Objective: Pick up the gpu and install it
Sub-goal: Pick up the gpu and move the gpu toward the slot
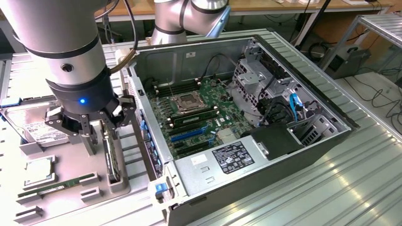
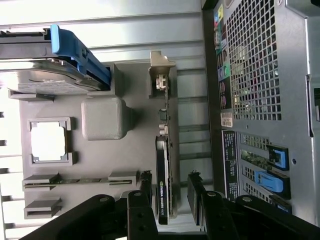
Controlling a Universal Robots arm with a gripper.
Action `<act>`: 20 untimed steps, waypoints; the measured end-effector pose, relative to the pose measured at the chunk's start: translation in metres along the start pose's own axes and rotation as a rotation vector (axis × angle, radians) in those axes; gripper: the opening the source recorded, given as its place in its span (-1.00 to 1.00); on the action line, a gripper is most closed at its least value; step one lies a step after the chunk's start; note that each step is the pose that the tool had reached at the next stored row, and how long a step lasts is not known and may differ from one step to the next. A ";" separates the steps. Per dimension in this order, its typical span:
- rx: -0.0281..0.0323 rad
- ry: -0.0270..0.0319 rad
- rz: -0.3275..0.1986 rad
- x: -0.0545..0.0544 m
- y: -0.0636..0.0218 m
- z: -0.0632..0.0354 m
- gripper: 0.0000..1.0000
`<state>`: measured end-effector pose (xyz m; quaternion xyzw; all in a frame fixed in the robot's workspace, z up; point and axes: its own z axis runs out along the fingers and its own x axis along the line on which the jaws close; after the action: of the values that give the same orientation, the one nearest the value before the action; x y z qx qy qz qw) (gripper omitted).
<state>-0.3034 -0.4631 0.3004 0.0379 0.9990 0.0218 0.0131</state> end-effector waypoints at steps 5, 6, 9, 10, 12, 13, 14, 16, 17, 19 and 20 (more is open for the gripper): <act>0.0000 -0.0001 0.000 0.000 0.0006 0.0046 -0.15; 0.0001 0.0000 0.000 0.000 0.0006 0.0060 -0.15; 0.0007 -0.0001 0.000 0.000 0.0009 0.0102 -0.15; 0.0009 -0.0001 0.000 0.000 0.0011 0.0115 -0.15; 0.0011 -0.0001 0.000 0.001 0.0016 0.0139 -0.15; 0.0012 -0.0001 0.000 0.001 0.0020 0.0152 -0.15; 0.0017 -0.0001 0.000 0.001 0.0024 0.0166 -0.15; 0.0027 -0.0002 0.000 0.001 0.0034 0.0213 -0.15; 0.0029 -0.0002 0.000 0.001 0.0037 0.0228 -0.15; 0.0030 -0.0002 0.000 0.001 0.0043 0.0255 -0.15; 0.0030 -0.0002 0.000 0.001 0.0046 0.0268 -0.15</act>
<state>-0.3034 -0.4573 0.2738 0.0379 0.9990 0.0203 0.0131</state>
